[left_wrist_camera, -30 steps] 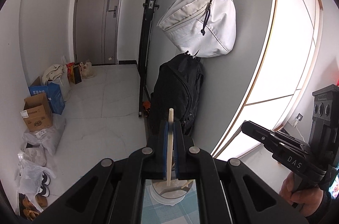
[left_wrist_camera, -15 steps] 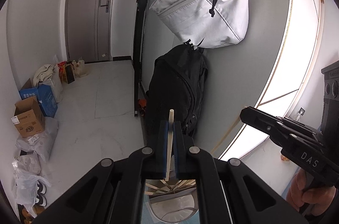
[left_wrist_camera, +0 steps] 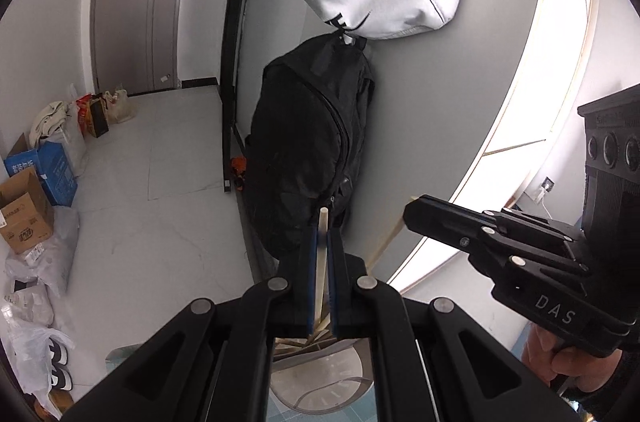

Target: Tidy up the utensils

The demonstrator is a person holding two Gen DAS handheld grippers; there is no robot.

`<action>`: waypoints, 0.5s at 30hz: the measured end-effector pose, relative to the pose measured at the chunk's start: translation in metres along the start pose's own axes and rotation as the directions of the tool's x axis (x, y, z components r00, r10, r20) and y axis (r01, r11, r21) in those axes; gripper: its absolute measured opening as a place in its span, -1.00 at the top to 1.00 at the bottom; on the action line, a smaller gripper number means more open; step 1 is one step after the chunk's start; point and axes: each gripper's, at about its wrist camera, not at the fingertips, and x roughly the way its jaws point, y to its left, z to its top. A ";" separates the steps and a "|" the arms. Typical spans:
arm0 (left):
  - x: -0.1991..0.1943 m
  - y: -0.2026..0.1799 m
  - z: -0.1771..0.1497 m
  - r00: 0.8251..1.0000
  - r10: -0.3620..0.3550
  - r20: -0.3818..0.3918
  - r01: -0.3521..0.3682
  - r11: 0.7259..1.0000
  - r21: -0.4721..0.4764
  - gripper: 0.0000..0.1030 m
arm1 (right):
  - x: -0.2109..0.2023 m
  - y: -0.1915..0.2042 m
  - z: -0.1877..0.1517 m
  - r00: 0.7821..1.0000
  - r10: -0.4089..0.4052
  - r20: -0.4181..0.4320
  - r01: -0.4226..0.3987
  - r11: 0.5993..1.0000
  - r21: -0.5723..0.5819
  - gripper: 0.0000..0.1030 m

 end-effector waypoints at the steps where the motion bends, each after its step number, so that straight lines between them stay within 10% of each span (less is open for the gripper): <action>1: 0.002 -0.001 0.000 0.999 -0.028 -0.023 0.028 1.000 0.000 0.98 | 0.003 -0.001 -0.003 1.000 0.006 -0.009 -0.006 1.000 0.004 0.90; 3: 0.007 -0.003 -0.001 0.997 -0.041 -0.066 0.041 0.999 -0.001 0.91 | 0.008 -0.003 -0.009 0.999 0.039 -0.036 -0.038 0.999 0.022 0.85; 8: -0.011 0.003 -0.008 0.999 -0.005 -0.033 0.003 0.999 -0.051 -0.12 | 0.005 -0.020 -0.028 0.997 0.056 -0.062 -0.048 0.992 0.120 0.85; 15: -0.039 0.013 -0.011 0.998 0.051 0.028 -0.049 0.996 -0.080 -0.19 | -0.026 -0.034 -0.046 0.999 0.035 -0.005 -0.033 0.980 0.194 0.49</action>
